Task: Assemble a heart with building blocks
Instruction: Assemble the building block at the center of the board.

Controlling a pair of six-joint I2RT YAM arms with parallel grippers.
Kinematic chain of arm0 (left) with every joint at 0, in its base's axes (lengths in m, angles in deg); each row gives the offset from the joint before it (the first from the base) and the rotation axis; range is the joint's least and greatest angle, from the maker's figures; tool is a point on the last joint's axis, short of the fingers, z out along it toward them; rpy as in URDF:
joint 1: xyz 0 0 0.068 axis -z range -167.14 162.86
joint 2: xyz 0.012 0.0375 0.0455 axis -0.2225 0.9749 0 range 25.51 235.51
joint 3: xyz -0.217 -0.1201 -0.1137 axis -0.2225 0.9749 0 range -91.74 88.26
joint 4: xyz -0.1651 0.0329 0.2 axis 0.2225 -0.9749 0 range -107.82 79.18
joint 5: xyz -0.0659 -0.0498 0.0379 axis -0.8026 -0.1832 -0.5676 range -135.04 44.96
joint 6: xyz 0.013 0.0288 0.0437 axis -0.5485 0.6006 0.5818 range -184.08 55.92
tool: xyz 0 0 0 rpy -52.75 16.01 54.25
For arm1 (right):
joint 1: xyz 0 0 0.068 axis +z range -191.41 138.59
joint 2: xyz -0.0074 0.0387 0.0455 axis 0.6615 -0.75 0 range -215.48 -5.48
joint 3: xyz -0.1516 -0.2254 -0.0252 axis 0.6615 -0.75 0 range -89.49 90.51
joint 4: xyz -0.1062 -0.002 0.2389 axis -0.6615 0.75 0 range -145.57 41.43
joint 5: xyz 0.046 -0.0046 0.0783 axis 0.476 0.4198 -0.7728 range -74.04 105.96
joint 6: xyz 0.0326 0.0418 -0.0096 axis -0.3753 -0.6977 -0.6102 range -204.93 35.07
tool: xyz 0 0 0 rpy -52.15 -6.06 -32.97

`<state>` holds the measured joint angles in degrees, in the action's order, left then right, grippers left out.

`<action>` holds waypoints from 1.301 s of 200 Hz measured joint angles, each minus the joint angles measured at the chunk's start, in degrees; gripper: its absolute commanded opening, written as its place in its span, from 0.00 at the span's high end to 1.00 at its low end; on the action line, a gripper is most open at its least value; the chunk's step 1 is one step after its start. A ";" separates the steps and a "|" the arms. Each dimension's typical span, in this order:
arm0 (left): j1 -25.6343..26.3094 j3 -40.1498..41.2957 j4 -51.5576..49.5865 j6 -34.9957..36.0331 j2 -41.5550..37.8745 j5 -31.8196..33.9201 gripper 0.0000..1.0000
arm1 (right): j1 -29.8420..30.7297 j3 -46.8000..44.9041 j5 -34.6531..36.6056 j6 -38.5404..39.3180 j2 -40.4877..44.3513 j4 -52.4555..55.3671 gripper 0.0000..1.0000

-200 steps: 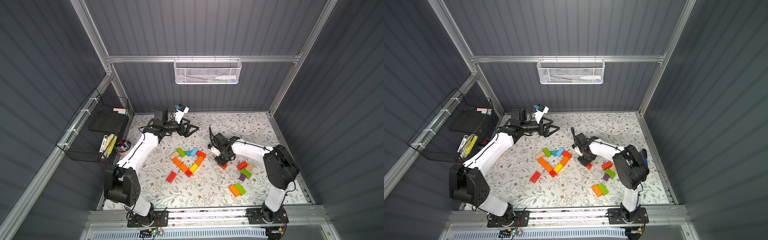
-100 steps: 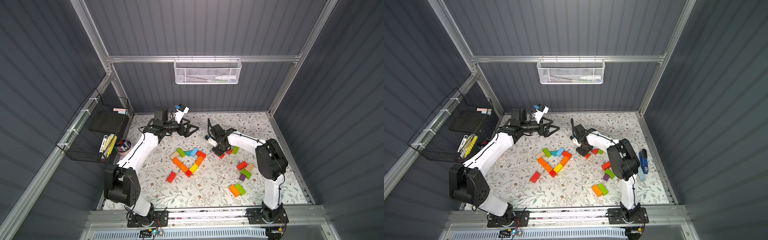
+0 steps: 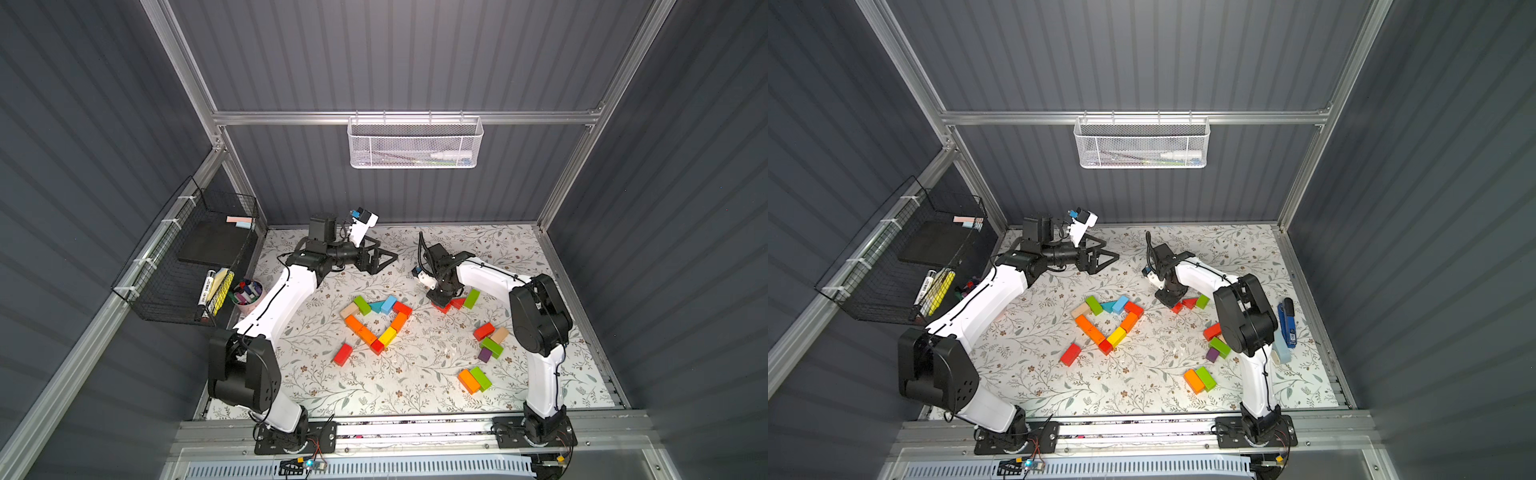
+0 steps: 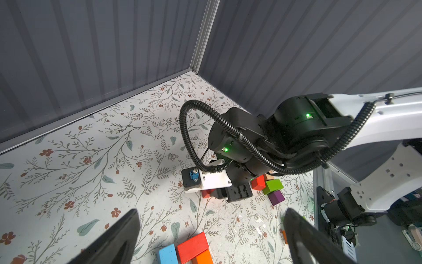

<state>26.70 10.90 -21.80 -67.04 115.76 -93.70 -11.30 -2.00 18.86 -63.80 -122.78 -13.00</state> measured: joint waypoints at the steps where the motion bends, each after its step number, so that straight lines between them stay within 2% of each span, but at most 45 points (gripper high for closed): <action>1: 0.00 0.00 0.02 0.00 0.00 0.00 0.01 | 0.00 0.02 0.02 0.00 0.00 0.00 0.61; 39: 0.00 0.00 0.02 0.00 0.00 0.00 0.01 | -0.09 0.74 0.04 0.22 -0.31 0.44 0.61; 106: 0.00 0.00 0.00 0.00 0.00 0.00 0.01 | -0.42 2.03 -0.11 0.76 -1.18 0.92 0.67; 260: 0.00 0.00 0.00 0.00 0.00 0.00 0.01 | -0.94 2.21 -0.15 0.98 -1.27 0.94 0.66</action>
<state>26.70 10.90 -21.80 -67.04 115.76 -93.70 -12.24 0.20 18.70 -62.82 -124.04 -12.06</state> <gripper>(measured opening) 0.993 0.342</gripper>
